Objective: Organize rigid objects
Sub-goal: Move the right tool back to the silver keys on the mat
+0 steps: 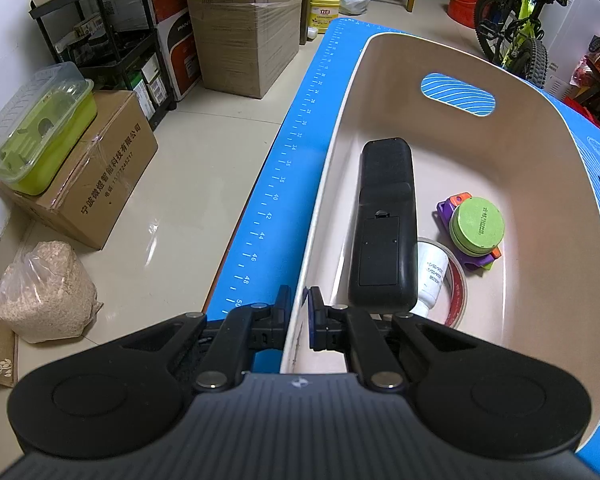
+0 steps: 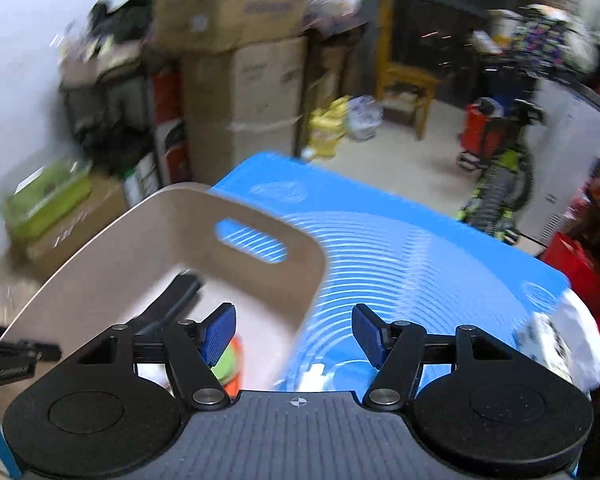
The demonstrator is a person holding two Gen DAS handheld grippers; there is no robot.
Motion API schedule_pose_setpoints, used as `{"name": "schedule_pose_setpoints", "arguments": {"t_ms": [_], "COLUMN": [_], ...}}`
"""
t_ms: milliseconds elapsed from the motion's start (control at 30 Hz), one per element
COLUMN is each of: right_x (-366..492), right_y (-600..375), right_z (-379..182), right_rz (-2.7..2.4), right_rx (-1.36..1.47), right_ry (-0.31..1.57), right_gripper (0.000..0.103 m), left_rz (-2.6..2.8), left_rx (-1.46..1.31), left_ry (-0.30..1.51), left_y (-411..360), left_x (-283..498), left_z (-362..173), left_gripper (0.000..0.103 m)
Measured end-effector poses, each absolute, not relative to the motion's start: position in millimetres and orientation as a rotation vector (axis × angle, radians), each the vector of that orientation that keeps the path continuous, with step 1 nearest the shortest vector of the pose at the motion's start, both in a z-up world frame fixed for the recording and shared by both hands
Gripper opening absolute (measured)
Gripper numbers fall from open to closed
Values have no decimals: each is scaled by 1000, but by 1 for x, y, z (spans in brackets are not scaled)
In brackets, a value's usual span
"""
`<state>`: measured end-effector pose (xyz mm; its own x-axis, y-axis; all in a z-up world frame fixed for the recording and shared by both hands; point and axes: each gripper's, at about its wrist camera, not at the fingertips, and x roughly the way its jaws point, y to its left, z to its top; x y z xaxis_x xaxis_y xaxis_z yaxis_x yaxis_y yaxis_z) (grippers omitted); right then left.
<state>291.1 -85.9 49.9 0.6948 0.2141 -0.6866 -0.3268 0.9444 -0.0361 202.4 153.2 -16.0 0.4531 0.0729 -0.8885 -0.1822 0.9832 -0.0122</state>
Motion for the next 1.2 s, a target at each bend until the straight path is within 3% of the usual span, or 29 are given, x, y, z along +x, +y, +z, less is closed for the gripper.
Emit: {"name": "schedule_pose_setpoints", "arguments": {"t_ms": [233, 667, 867, 933, 967, 1133, 1200], "right_x": [293, 307, 310, 311, 311, 308, 305], "right_y": [-143, -164, -168, -165, -164, -160, -156], "right_z": [4, -81, -99, -101, -102, -101, -99], "right_rz": [169, 158, 149, 151, 154, 165, 197], "right_rx": [-126, -76, 18, 13, 12, -10, -21], "right_ry": [789, 873, 884, 878, 871, 837, 816], "right_gripper": [72, 71, 63, 56, 46, 36, 16], "left_rz": [163, 170, 170, 170, 170, 169, 169], "left_rx": [-105, -94, -95, -94, -94, -96, -96], "left_ry": [1090, 1092, 1092, 1092, 1092, 1092, 1092], "left_y": [153, 151, 151, 151, 151, 150, 150], "left_x": [203, 203, 203, 203, 203, 203, 203], "left_z": [-16, -15, -15, -15, -15, -15, -15], "left_gripper": [10, 11, 11, 11, 11, 11, 11]}}
